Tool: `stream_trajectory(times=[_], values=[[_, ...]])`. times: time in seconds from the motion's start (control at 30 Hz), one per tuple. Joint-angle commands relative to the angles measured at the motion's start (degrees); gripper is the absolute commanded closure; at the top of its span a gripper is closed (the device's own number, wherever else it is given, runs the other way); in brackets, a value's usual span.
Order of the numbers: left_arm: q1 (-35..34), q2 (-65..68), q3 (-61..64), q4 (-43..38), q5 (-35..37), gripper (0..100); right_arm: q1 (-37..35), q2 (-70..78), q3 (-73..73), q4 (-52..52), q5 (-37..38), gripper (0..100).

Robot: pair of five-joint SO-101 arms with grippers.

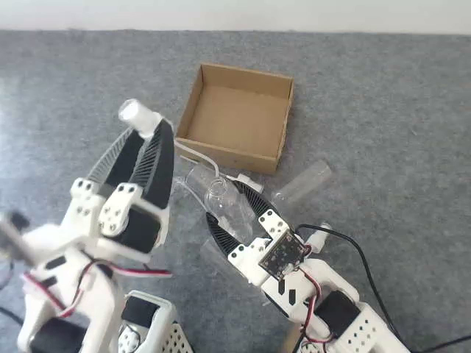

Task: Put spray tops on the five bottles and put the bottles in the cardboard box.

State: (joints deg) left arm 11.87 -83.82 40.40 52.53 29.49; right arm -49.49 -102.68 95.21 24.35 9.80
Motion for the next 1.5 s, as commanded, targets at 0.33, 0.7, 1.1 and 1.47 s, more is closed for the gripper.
stream_trajectory(times=[0.33,0.7,1.1,1.47], values=[[0.26,-2.99,4.18,-0.53,-2.20,98,-0.13,-1.19,1.14,0.13,1.14,85.5],[0.44,-2.99,7.96,-0.53,-3.78,98,-0.13,-1.19,1.14,0.13,1.23,85.5],[0.53,-2.99,12.26,-0.44,-7.65,98,-0.13,-1.27,1.23,1.36,0.70,85.3],[0.09,-3.08,16.04,-0.44,-8.00,98,-0.13,-1.27,1.23,1.27,1.14,85.4]])
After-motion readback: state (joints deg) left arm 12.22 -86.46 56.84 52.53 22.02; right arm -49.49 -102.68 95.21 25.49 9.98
